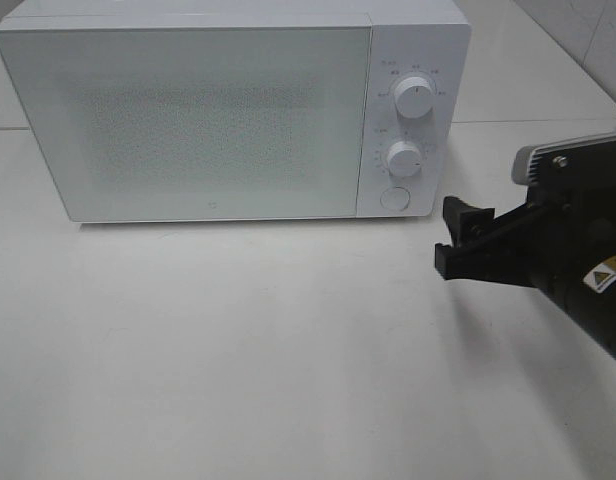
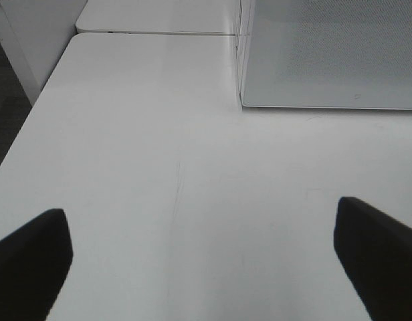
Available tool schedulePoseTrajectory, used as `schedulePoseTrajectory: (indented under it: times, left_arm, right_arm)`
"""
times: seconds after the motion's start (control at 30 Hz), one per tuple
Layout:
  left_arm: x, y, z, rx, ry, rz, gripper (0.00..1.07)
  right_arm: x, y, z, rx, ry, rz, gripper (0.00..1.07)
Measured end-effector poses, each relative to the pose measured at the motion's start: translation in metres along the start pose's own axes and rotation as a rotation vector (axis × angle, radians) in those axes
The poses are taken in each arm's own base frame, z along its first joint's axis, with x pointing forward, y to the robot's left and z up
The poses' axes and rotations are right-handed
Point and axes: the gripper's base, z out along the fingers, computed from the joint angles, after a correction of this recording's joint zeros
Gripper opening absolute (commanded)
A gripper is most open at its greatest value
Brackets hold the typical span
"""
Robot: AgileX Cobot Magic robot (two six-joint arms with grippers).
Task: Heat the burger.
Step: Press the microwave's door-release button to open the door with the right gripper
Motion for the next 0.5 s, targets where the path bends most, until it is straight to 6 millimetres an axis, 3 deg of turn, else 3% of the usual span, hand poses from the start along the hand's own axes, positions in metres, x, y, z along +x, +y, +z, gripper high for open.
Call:
schedulePoseTrajectory:
  times: [0.5]
  left_arm:
    - [0.0,0.0,0.0,0.0,0.0,0.001,1.0]
  right_arm:
    - [0.008,0.044,0.013,-0.015,0.031,0.014,0.76]
